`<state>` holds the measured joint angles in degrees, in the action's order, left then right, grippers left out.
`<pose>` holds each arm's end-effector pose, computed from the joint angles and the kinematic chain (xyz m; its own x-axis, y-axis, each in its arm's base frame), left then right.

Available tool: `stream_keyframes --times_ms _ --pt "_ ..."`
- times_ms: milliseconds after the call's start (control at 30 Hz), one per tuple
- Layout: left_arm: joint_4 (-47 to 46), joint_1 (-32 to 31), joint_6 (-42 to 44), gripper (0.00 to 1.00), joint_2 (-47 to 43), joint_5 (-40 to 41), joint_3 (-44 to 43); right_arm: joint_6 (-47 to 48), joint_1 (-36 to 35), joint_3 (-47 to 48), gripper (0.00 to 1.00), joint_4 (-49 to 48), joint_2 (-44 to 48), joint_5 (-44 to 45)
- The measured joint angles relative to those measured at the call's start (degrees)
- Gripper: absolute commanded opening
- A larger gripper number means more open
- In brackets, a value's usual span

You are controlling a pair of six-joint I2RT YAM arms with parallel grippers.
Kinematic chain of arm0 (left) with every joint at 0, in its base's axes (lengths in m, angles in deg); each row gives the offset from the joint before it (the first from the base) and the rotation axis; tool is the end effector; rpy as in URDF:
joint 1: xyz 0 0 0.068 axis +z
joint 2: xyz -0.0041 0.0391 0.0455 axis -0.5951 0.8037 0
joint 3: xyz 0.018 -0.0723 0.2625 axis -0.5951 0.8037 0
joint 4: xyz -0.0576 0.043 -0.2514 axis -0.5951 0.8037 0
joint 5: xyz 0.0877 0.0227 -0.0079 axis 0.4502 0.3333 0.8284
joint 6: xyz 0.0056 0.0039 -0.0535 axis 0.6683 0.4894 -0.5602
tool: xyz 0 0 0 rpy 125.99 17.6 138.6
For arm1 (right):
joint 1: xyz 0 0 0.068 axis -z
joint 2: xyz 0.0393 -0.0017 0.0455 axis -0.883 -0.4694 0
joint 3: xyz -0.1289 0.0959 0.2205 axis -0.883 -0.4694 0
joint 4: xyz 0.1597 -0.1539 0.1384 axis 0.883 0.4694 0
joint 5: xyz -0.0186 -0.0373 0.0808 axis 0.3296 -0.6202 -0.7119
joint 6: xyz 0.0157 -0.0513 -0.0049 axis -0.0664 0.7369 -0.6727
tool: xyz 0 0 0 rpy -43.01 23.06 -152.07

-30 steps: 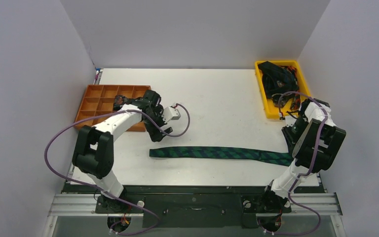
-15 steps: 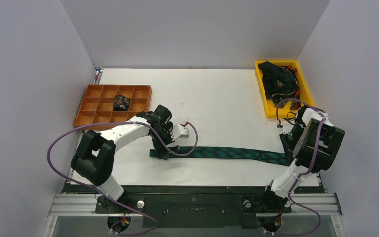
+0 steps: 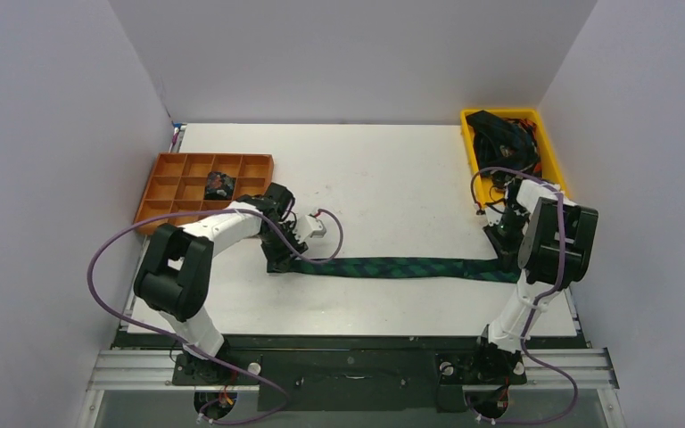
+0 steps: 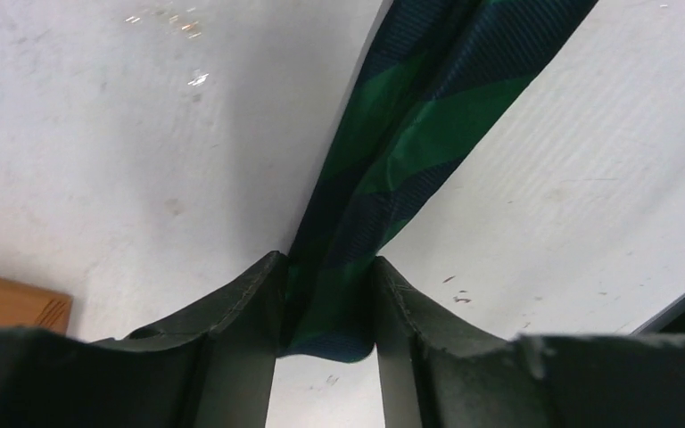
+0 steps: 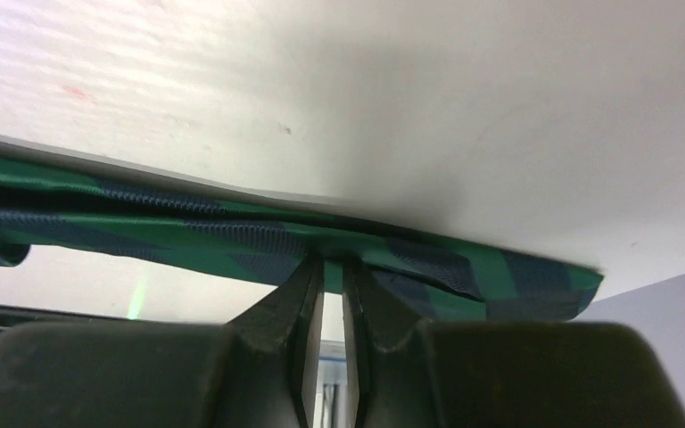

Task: Roll the ties
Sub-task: Flatten out the tie at the center of the board.

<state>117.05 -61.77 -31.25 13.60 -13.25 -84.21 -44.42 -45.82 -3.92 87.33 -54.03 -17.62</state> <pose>0.2697 -0.1365 0.1652 -0.4338 0.8593 -0.2710 0.8999 0.4284 -0.0822 0.3095 -0.0893 0.1476 -0.9603 -0.2329 0.1533 -0.2186 0.9702 0.1047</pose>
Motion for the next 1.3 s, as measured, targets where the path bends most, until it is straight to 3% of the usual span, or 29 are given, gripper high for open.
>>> stream_keyframes --times_ms 100,167,233,267,300,333,533,633,733,833,933,1067,1300 --pt "0.4 2.3 0.3 0.31 0.5 -0.1 -1.1 0.8 -1.4 1.2 0.10 -0.7 -0.4 0.0" --pt "0.6 3.0 0.4 0.39 0.6 -0.1 -1.5 1.4 -2.2 1.6 0.11 -0.7 -0.7 0.1" --pt "1.1 3.1 0.7 0.71 0.6 -0.2 -1.6 2.1 -2.4 1.6 0.12 -0.4 -0.7 0.1" --pt "1.4 3.1 0.9 0.79 0.6 -0.4 -1.6 2.6 -2.4 1.6 0.16 -0.4 -0.5 0.0" --pt "1.6 3.1 1.2 0.97 0.5 -0.6 -1.6 3.4 -2.3 1.6 0.20 -0.3 -0.3 -0.3" --pt "1.8 3.1 1.1 1.00 0.2 -0.9 -1.6 4.4 -1.8 1.6 0.25 -0.1 0.5 -1.1" --pt "0.9 1.1 -0.3 0.97 -6.3 -4.7 -3.1 9.5 3.7 1.7 0.45 0.9 13.6 -8.5" --pt "0.1 -2.3 -2.0 0.97 -6.1 -6.3 -7.6 12.1 6.0 2.3 0.72 1.4 22.5 -13.0" --pt "-3.5 -4.7 -5.4 0.97 -6.2 -7.5 -10.4 14.7 4.7 2.1 0.77 0.7 30.4 -18.4" --pt "-11.2 -4.4 -10.4 0.97 -8.9 -5.8 -8.9 16.2 -1.1 0.2 0.90 -1.9 35.7 -23.3" --pt "-20.0 -3.5 -13.7 0.97 -15.8 -3.2 -2.7 16.4 -8.5 -0.5 0.85 -2.8 35.7 -28.0" --pt "-20.5 -0.9 -19.0 0.97 -18.9 -2.4 -1.9 16.3 -20.5 0.9 0.85 -2.8 29.1 -30.3" --pt "-18.1 21.5 -31.3 0.97 -16.7 -12.1 -2.7 14.9 -42.3 -5.5 0.85 -11.4 21.4 -26.0"
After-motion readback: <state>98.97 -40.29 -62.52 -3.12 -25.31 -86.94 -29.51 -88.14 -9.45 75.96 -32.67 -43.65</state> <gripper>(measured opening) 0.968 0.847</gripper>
